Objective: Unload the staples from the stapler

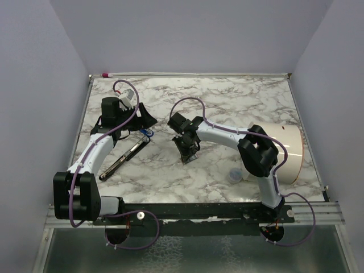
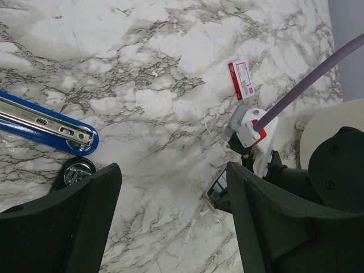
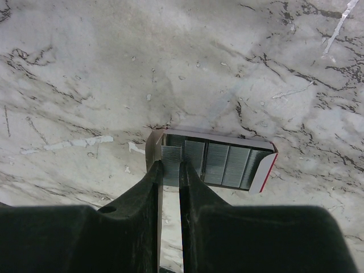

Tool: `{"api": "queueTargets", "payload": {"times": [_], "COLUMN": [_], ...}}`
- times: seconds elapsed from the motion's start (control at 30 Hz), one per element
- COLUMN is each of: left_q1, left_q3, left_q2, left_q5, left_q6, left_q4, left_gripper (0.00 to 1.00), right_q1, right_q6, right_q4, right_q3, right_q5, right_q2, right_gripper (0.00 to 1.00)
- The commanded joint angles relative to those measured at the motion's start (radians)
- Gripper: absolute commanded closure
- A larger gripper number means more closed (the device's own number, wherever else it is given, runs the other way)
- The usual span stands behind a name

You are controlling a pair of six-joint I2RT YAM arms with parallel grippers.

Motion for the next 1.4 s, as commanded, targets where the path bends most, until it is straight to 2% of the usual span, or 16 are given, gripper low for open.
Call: {"api": "queueTargets", "payload": {"times": [0.0, 0.63, 1.0, 1.23, 1.37], "left_q1": [0.005, 0.005, 0.005, 0.005, 0.005], "left_q3": [-0.01, -0.011, -0.01, -0.012, -0.015], "left_q2": [0.002, 0.003, 0.001, 0.001, 0.002], "left_q5": [0.029, 0.031, 0.032, 0.032, 0.032], "left_q6": [0.003, 0.002, 0.002, 0.003, 0.001], "left_q4": [0.027, 0.029, 0.029, 0.03, 0.034], "left_gripper": [0.23, 0.23, 0.23, 0.23, 0.23], "right_q1": [0.011, 0.011, 0.011, -0.003, -0.022], "right_q6": [-0.01, -0.007, 0.005, 0.011, 0.016], "right_q4": [-0.01, -0.014, -0.025, 0.074, 0.112], "right_q3": [0.026, 0.036, 0.048, -0.073, -0.114], "right_q5": [0.031, 0.035, 0.033, -0.024, -0.069], "right_q2": [0.026, 0.014, -0.039, -0.134, -0.129], "right_gripper": [0.86, 0.76, 0.74, 0.74, 0.75]}}
